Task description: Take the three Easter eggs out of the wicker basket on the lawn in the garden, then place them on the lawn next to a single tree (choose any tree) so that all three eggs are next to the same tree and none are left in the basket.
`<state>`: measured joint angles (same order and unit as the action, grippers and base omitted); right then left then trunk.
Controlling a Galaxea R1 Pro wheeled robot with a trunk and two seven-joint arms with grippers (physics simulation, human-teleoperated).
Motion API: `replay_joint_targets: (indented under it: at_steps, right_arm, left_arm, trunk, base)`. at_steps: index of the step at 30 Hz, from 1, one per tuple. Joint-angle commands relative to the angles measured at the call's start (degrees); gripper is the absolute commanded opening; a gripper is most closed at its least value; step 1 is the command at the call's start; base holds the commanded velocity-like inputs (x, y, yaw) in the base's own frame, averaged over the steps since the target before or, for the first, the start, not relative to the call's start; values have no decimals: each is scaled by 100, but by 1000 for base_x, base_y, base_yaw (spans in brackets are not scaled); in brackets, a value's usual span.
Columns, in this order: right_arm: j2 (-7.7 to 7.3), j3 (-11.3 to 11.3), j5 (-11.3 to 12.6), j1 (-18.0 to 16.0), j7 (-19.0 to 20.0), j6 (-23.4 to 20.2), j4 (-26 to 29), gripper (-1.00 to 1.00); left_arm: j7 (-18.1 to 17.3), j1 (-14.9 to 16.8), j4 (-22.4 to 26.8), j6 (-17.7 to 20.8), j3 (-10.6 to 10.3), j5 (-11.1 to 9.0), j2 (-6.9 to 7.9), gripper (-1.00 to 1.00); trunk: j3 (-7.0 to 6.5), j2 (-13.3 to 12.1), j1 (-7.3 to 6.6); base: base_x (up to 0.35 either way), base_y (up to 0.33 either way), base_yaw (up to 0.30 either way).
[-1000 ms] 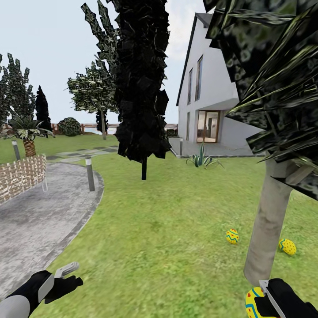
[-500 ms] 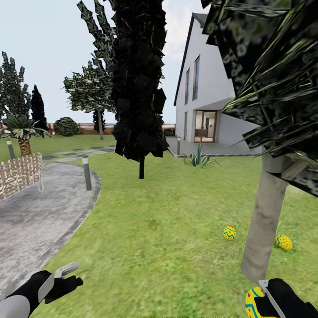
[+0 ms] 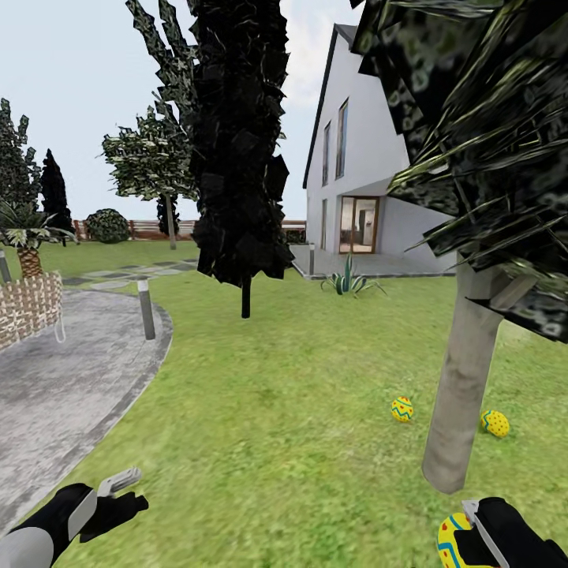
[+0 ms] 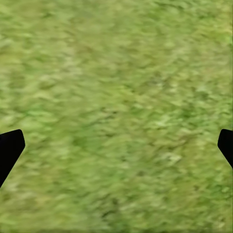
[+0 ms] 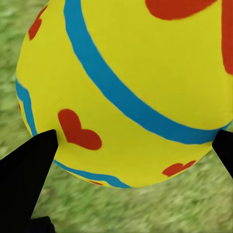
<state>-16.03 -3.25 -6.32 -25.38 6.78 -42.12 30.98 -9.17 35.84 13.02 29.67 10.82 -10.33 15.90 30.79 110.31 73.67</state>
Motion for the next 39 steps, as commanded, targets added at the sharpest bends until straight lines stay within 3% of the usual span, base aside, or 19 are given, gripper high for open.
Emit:
replay_joint_targets:
  at_steps: [1, 39]
  right_arm:
    - [3, -26, -62, -2, 52, -25, 7, -100]
    - [3, -26, -53, -2, 52, -25, 5, -100]
  left_arm:
    - [3, 2, 8, 39, 7, -48, 1, 100]
    - [3, 2, 8, 39, 7, -48, 1, 100]
  trunk:
    - [25, 45, 22]
    - [707, 1569, 857]
  base:
    - [0, 0, 0]
    - [0, 0, 0]
